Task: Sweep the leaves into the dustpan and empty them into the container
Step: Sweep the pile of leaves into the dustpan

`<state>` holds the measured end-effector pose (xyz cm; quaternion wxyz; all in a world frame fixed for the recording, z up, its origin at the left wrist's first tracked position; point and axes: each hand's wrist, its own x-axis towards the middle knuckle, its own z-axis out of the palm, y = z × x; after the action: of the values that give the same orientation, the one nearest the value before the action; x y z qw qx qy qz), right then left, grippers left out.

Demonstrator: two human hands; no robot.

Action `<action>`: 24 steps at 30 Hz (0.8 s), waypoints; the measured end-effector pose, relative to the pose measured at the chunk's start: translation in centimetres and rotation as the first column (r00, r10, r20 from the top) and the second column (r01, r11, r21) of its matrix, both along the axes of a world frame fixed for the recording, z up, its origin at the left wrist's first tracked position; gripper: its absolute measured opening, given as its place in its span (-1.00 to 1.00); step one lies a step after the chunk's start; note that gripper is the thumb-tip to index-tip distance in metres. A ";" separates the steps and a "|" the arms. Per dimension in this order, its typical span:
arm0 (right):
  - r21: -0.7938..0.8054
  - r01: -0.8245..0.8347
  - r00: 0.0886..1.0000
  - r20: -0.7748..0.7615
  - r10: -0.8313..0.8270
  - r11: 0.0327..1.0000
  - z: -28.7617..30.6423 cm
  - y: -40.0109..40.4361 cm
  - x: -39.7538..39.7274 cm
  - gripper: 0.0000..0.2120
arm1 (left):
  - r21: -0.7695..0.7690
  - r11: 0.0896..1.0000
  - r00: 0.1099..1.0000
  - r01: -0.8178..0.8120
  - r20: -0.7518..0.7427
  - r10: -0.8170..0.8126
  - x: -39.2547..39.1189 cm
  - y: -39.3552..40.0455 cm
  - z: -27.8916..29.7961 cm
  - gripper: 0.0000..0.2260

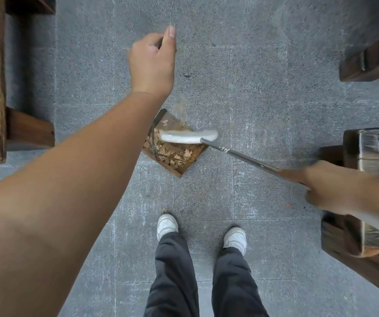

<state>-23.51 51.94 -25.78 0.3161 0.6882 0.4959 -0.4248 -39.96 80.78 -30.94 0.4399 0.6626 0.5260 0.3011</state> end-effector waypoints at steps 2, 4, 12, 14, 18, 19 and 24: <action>-0.002 -0.038 0.998 0.058 0.038 0.999 1.1 -0.6 0.1 -0.26 | -0.006 1.000 1.000 -0.012 0.006 0.012 0.1 0.2 0.2 -0.59; 0.016 -0.029 0.996 0.087 0.028 0.999 1.3 -0.4 0.7 -0.25 | -0.023 1.000 1.000 -0.018 0.012 0.018 0.4 0.5 0.5 -0.57; 0.036 -0.081 0.979 0.193 0.072 0.996 -0.3 2.3 1.0 -0.31 | -0.037 0.999 1.000 0.004 0.013 -0.003 1.2 0.5 0.6 -0.65; 0.068 -0.033 0.983 0.183 0.020 0.997 -1.1 3.0 1.0 -0.33 | -0.036 0.999 1.000 -0.005 0.021 0.006 1.0 0.6 0.5 -0.65; 0.106 0.045 0.989 0.134 -0.060 0.993 -3.2 4.4 -0.7 -0.39 | -0.009 1.000 1.000 0.001 0.022 -0.001 0.5 0.8 0.4 -0.63; 0.108 0.061 0.990 0.119 -0.074 0.992 -3.7 4.3 -1.5 -0.41 | -0.004 1.000 1.000 0.003 0.018 -0.003 0.4 0.8 0.4 -0.63; 0.046 0.134 0.990 -0.045 -0.132 0.990 -2.8 1.6 -3.9 -0.39 | -0.005 1.000 1.000 0.020 -0.001 -0.020 0.3 0.4 0.5 -0.66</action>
<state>-27.42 53.57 -28.54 0.2600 0.7182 0.4656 -0.4470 -39.64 81.21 -30.47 0.4444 0.6670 0.5201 0.2951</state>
